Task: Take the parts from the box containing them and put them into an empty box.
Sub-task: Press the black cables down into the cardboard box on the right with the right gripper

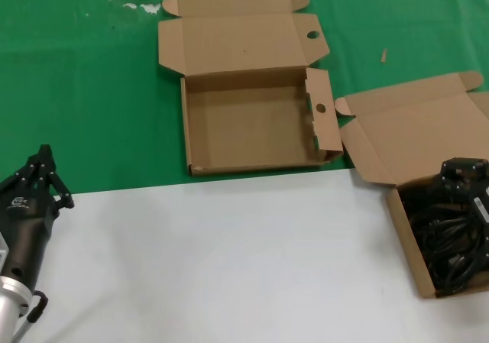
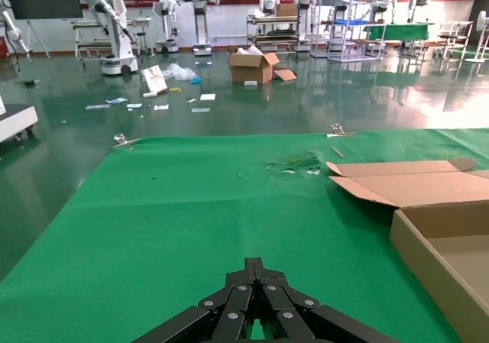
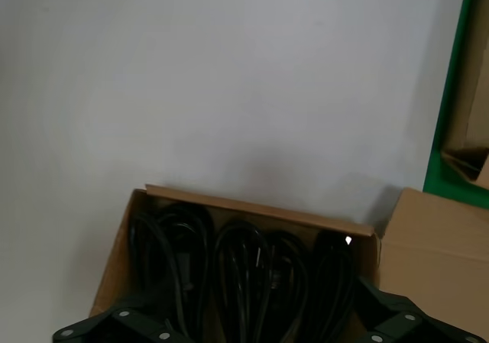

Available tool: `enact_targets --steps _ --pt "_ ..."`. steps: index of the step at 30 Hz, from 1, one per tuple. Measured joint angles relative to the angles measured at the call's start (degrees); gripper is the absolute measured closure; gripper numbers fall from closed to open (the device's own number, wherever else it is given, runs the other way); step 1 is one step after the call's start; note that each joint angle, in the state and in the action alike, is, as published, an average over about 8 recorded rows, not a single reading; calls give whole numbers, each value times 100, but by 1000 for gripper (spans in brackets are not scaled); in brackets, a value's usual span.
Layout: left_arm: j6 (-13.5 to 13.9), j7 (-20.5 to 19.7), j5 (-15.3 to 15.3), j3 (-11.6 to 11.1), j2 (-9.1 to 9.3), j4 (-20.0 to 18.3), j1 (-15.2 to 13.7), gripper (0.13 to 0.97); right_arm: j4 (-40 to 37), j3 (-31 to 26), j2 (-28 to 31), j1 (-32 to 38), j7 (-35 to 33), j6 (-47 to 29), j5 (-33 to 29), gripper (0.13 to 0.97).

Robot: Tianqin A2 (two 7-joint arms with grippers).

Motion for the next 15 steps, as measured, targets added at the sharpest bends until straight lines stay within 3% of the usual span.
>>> enact_targets --steps 11,15 --pt "0 0 1 0 0 0 0 957 -367 479 -221 -316 -272 107 -139 381" --pt "0 0 1 0 0 0 0 957 -449 610 -274 -416 -355 154 -176 487"
